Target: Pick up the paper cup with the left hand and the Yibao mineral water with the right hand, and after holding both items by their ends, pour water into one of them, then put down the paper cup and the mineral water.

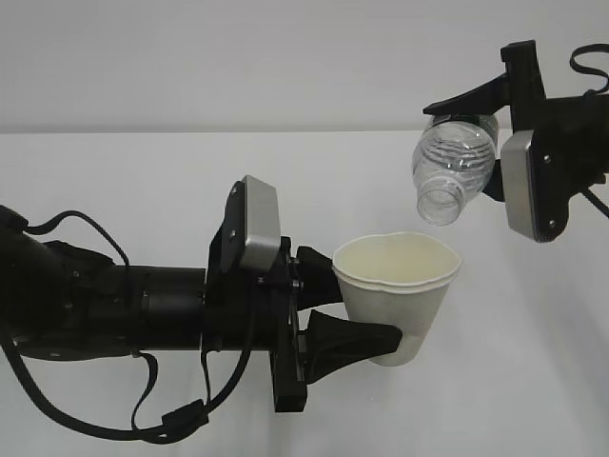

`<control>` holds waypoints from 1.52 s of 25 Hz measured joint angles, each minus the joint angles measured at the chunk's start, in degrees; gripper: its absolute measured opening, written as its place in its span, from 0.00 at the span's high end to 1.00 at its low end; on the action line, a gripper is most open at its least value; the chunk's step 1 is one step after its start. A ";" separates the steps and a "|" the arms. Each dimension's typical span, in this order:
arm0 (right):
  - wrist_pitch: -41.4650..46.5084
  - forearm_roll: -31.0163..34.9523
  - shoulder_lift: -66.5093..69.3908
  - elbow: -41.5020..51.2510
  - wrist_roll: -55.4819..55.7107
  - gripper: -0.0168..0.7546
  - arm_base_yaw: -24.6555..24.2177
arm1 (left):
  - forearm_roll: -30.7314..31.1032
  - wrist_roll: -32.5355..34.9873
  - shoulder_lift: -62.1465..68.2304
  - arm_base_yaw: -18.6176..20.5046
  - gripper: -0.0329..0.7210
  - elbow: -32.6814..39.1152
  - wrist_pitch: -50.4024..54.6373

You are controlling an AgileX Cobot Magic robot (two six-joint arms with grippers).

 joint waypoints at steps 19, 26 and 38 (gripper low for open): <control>-1.13 0.46 0.00 0.00 -2.15 0.34 0.00 | 0.00 -0.12 0.00 -1.74 0.42 0.00 0.00; -1.22 0.59 0.00 0.00 -2.42 0.34 0.00 | -1.15 -0.12 0.00 -1.74 0.42 0.00 0.00; -1.37 0.61 0.00 0.00 -3.93 0.34 0.00 | -1.47 -0.12 0.00 -1.74 0.42 0.00 0.43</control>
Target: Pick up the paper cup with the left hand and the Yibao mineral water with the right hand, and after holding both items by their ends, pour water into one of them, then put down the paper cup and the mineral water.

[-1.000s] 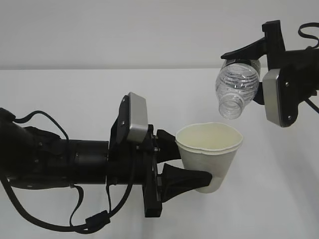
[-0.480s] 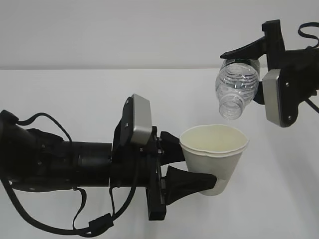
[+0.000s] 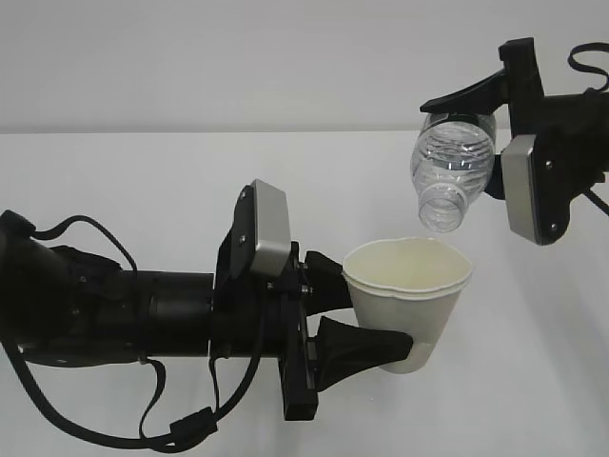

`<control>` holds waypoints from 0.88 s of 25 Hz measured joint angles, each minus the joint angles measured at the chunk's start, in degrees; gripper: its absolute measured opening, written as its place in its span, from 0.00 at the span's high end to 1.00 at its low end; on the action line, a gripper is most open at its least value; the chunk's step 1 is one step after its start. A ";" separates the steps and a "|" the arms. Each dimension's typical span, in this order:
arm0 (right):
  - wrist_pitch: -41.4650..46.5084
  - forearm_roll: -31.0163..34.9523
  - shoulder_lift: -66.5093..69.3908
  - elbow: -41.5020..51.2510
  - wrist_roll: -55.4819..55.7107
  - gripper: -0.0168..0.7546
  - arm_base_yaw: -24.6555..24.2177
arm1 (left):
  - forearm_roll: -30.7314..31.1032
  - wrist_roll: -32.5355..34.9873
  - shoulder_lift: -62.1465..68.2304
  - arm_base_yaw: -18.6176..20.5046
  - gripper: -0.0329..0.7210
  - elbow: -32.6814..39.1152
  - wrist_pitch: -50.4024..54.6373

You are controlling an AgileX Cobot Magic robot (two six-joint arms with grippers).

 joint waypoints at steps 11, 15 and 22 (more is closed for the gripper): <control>-0.10 0.10 0.00 0.00 -0.84 0.34 0.00 | 0.00 0.00 0.00 0.00 0.42 0.00 0.00; -0.10 0.10 0.00 0.00 -1.18 0.34 0.00 | 0.00 0.00 0.00 0.00 0.42 0.00 0.00; -0.10 0.10 0.00 0.00 -1.45 0.34 0.00 | 0.00 0.00 0.00 0.00 0.42 0.00 0.00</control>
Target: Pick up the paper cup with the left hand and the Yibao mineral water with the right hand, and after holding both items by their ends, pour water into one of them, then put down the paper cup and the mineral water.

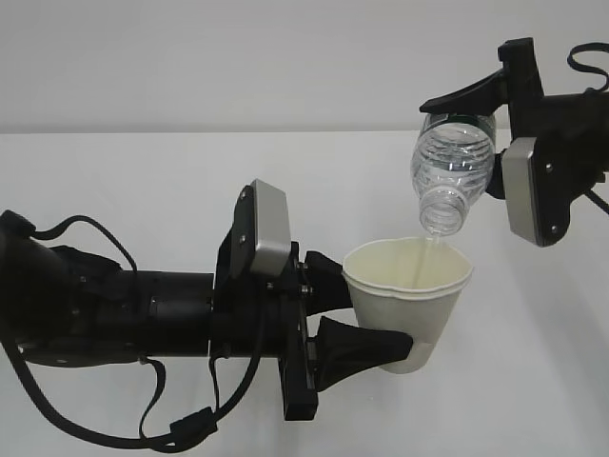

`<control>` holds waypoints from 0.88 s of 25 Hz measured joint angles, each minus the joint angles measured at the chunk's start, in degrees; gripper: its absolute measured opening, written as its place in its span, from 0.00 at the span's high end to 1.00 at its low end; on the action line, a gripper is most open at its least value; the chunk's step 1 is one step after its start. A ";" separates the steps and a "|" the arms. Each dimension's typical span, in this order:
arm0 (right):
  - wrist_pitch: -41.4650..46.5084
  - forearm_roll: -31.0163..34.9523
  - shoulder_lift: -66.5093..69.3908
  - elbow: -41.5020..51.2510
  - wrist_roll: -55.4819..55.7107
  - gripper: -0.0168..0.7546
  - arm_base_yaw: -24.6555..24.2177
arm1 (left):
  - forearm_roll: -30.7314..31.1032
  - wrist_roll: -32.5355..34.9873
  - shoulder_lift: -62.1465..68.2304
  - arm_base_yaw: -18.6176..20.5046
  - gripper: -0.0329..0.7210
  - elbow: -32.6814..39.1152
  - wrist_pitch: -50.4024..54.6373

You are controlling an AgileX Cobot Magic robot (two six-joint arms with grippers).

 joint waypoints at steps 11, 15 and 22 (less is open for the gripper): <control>-0.02 0.12 0.00 0.00 -0.13 0.34 0.00 | 0.00 0.00 0.00 0.00 0.42 0.00 0.05; -0.02 0.12 0.00 0.00 -0.13 0.34 0.00 | 0.00 0.00 0.00 0.00 0.42 0.00 0.18; -0.02 0.12 0.00 0.00 -0.17 0.34 0.00 | 0.00 0.00 0.00 0.00 0.42 0.00 0.64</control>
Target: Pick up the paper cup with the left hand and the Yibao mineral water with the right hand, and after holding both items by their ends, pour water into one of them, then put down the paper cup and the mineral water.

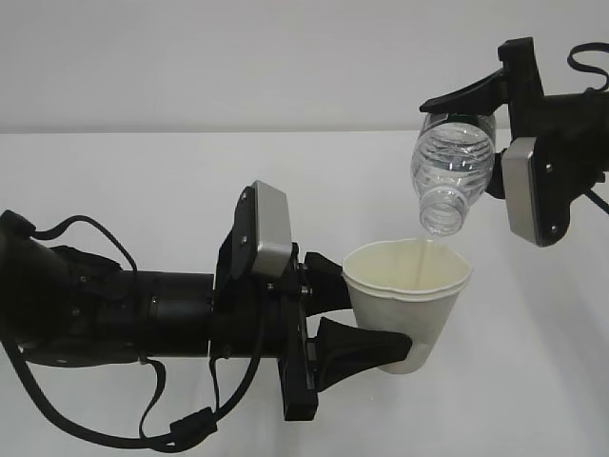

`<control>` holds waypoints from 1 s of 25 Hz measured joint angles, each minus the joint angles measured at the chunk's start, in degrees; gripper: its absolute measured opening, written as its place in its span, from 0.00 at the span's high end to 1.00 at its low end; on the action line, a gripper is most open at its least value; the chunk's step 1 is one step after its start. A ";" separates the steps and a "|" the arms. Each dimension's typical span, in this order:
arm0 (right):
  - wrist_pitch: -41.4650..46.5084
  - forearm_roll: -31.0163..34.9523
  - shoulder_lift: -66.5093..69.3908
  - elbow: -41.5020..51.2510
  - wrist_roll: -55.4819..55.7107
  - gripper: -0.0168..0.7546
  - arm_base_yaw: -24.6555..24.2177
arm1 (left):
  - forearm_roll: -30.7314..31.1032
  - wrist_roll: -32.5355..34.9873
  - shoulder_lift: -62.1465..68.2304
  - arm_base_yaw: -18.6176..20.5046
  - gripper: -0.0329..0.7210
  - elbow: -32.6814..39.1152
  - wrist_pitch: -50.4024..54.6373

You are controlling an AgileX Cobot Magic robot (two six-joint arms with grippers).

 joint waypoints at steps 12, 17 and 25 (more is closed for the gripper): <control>-0.10 0.00 0.00 0.00 -0.22 0.34 0.00 | 0.00 0.00 0.00 0.00 0.41 0.00 0.22; -0.10 0.00 0.00 0.00 -0.22 0.34 0.00 | 0.00 0.00 0.00 0.00 0.41 0.00 0.22; -0.10 0.00 0.00 0.00 -0.40 0.34 0.00 | 0.00 0.00 0.00 0.00 0.41 0.00 0.22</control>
